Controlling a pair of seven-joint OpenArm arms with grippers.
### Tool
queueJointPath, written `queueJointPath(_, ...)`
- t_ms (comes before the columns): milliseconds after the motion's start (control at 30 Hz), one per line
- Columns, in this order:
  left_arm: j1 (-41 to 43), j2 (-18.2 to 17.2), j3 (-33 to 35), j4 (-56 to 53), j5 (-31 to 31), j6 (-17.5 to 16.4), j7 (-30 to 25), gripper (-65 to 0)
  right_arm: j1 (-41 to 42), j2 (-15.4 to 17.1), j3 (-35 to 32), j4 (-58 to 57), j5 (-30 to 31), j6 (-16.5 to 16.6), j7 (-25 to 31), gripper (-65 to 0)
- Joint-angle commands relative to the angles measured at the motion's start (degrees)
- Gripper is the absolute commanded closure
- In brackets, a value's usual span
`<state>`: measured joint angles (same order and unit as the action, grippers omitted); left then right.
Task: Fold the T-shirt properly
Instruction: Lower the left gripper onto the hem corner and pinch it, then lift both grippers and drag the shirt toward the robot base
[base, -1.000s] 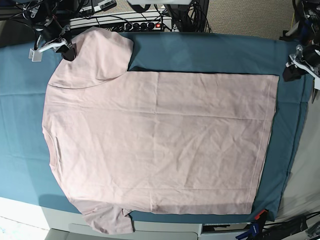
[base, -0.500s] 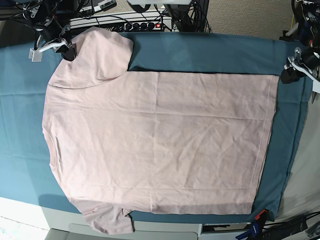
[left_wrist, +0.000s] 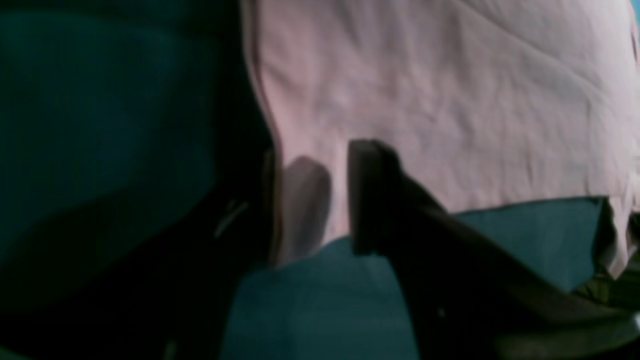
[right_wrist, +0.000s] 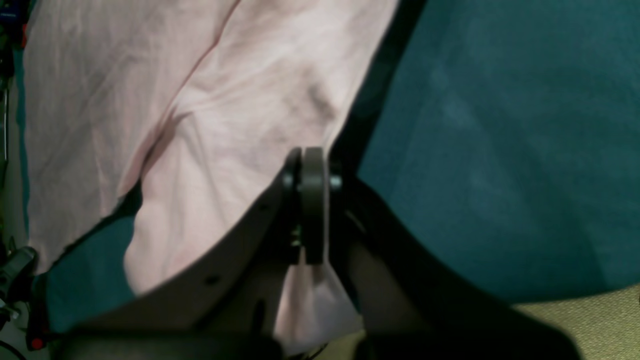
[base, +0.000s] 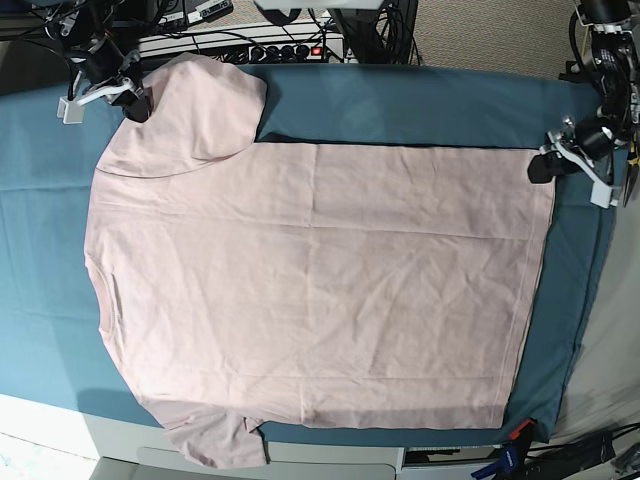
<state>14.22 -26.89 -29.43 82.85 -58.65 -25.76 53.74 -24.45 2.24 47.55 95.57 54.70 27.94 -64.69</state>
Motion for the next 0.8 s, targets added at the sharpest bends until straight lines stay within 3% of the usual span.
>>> queueJointPath(0, 0.0, -0.7, 0.8, 0.2, 0.9, 0.2, 2.0, -22.3, -0.5, 0.6, 0.1, 0.3, -2.1, -0.5, -1.1, 0.0)
queueJointPath(133, 0.1, -0.7, 1.7, 0.2, 0.9, 0.2, 2.0, -21.5, -0.5, 0.6, 0.1, 0.3, -2.1, -0.5, -1.0, 0.0)
queueJointPath(300, 0.1, -0.8, 1.5, 0.3, 1.0, 0.2, 1.5, 0.0, -0.5, 0.6, 0.1, 0.3, -2.1, -0.5, 0.1, 0.0)
queueJointPath(600, 0.1, -3.1, 1.5, 0.3, 1.0, 0.2, 1.7, 0.0, -0.5, 0.7, 0.2, 0.4, -4.8, -0.2, -0.3, 0.0)
queueJointPath(767, 1.0, -5.1, 1.2, 0.8, -0.4, 0.1, 3.1, 0.0, -2.6, 2.8, 0.2, 0.7, -2.9, 0.8, -2.0, 0.0)
